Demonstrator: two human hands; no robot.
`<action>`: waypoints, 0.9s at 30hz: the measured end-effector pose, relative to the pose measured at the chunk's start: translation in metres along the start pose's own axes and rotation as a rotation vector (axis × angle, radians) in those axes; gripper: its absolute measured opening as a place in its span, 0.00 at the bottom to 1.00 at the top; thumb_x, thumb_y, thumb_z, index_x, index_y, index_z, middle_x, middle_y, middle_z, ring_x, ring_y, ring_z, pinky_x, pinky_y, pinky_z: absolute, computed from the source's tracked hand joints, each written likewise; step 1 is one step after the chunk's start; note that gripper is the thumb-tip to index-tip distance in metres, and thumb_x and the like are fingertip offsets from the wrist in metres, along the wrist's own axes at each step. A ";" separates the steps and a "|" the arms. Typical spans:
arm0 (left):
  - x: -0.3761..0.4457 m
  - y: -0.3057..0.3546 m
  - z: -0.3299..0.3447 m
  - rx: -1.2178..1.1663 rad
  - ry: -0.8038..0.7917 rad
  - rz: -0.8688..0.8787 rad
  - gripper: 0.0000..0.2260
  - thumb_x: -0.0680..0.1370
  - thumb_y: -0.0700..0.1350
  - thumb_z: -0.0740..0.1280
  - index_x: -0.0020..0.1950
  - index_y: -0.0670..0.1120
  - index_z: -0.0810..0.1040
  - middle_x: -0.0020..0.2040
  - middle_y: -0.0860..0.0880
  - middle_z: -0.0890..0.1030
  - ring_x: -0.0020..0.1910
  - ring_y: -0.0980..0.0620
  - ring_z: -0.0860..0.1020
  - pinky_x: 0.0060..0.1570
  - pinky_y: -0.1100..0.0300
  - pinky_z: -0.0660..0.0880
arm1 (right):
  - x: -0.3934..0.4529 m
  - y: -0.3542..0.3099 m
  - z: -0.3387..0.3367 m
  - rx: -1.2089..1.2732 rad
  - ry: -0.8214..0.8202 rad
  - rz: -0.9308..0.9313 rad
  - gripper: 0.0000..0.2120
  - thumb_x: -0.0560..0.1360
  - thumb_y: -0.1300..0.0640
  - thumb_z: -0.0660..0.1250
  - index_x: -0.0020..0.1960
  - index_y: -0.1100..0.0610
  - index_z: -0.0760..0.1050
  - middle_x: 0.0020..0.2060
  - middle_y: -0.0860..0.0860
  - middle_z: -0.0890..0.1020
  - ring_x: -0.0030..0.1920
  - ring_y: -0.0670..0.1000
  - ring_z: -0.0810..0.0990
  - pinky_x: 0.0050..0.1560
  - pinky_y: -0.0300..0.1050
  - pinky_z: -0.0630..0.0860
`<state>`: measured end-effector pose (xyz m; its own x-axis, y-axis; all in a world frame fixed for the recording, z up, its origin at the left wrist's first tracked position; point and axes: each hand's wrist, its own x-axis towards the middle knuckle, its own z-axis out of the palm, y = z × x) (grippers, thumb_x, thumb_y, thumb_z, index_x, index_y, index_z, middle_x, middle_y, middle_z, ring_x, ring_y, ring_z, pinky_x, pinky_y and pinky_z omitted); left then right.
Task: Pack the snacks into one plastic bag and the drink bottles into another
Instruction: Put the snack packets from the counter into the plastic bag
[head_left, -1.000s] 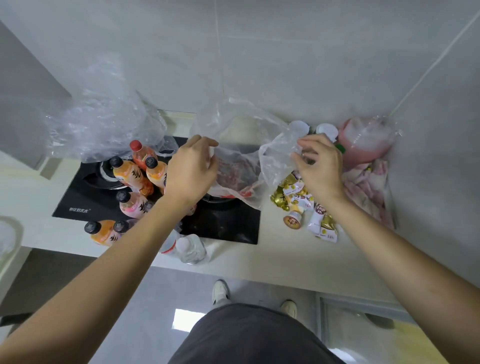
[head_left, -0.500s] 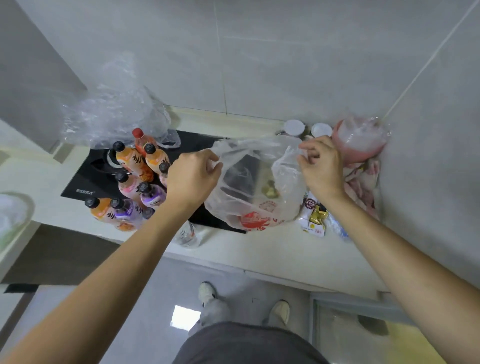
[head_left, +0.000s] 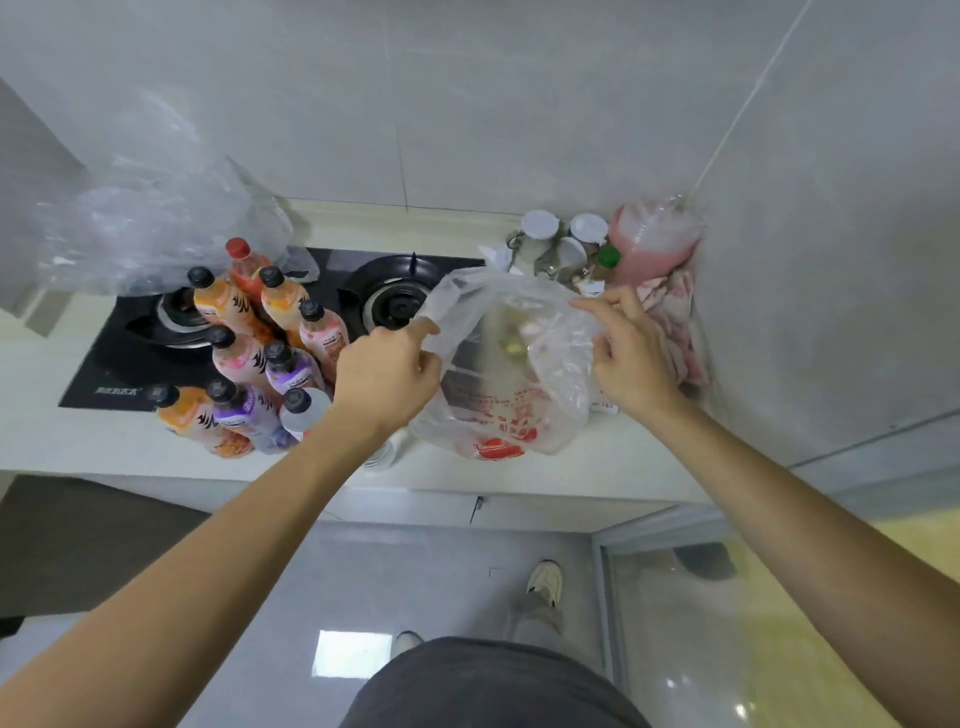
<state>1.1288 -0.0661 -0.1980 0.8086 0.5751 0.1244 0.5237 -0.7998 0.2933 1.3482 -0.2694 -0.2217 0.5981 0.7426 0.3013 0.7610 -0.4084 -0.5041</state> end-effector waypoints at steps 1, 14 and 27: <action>-0.003 -0.002 0.002 0.001 -0.015 0.010 0.20 0.78 0.46 0.61 0.69 0.51 0.76 0.41 0.43 0.82 0.39 0.39 0.80 0.35 0.55 0.68 | -0.005 0.001 0.003 -0.041 -0.027 0.005 0.32 0.70 0.78 0.61 0.70 0.55 0.76 0.60 0.53 0.71 0.48 0.44 0.71 0.53 0.28 0.71; 0.004 0.009 0.043 0.153 -0.252 -0.037 0.30 0.74 0.52 0.70 0.74 0.56 0.63 0.64 0.42 0.67 0.61 0.39 0.71 0.42 0.49 0.74 | -0.011 0.043 0.028 -0.205 -0.317 0.266 0.23 0.77 0.47 0.72 0.67 0.58 0.77 0.62 0.53 0.70 0.61 0.58 0.76 0.61 0.59 0.76; 0.049 0.028 0.084 0.268 -0.485 -0.072 0.22 0.79 0.50 0.71 0.73 0.51 0.72 0.66 0.44 0.75 0.66 0.42 0.74 0.60 0.46 0.75 | 0.008 0.105 0.028 -0.014 -0.317 0.123 0.13 0.72 0.69 0.66 0.50 0.53 0.79 0.53 0.51 0.71 0.50 0.54 0.75 0.51 0.58 0.78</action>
<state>1.2054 -0.0752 -0.2637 0.7657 0.5356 -0.3563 0.5811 -0.8134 0.0262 1.4260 -0.2916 -0.2951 0.5796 0.8144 -0.0294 0.6924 -0.5112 -0.5092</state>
